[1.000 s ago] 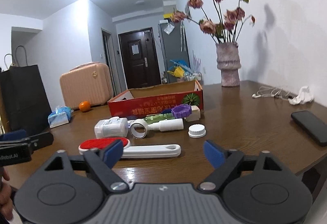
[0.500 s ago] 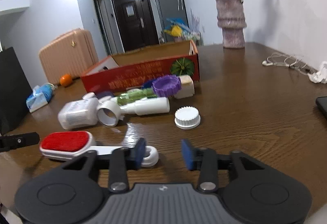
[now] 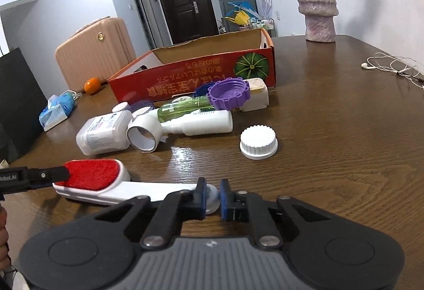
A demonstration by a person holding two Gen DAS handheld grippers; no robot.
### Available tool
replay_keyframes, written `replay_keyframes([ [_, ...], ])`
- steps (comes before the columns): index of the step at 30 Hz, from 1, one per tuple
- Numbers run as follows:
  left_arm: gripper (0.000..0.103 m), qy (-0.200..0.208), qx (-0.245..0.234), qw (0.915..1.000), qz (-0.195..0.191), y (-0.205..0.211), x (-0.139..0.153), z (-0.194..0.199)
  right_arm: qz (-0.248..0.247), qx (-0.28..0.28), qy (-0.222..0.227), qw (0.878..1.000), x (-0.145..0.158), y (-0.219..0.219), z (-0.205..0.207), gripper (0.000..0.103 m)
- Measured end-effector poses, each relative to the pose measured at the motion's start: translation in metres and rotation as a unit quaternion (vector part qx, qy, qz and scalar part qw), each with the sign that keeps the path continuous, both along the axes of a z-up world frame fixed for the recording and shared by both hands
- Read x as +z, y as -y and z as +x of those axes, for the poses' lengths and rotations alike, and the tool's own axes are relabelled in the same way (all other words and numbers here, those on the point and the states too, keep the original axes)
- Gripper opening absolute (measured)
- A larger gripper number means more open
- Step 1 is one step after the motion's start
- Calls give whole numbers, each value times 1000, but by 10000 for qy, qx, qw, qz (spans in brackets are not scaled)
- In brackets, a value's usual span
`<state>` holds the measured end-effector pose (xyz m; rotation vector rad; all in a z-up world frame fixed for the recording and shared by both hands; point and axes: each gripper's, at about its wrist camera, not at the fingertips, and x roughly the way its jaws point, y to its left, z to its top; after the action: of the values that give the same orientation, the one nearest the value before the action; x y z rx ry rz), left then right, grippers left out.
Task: Organize rigid objects
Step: 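Carry the lint brush into the cardboard box and open the left gripper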
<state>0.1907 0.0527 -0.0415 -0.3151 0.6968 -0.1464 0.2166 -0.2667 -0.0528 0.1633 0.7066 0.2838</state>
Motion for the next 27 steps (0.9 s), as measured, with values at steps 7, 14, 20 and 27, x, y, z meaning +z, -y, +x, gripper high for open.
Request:
replay_keyframes([
  [7,44,495,-31,9987,80,11,22,-35,200,-180,250,9993,13,10,-27,10],
  [14,44,1158,-98,9932,116,24,55,-65,209,-320,920,9950,49,22,-72,10],
  [20,44,1322,-102,9911,108,25,75,-44,262,-379,1218,9915,69,26,-71,10],
  [27,44,1396,-187,9900,57,21,111,78,196,-405,1448,9884,105,22,17,10],
])
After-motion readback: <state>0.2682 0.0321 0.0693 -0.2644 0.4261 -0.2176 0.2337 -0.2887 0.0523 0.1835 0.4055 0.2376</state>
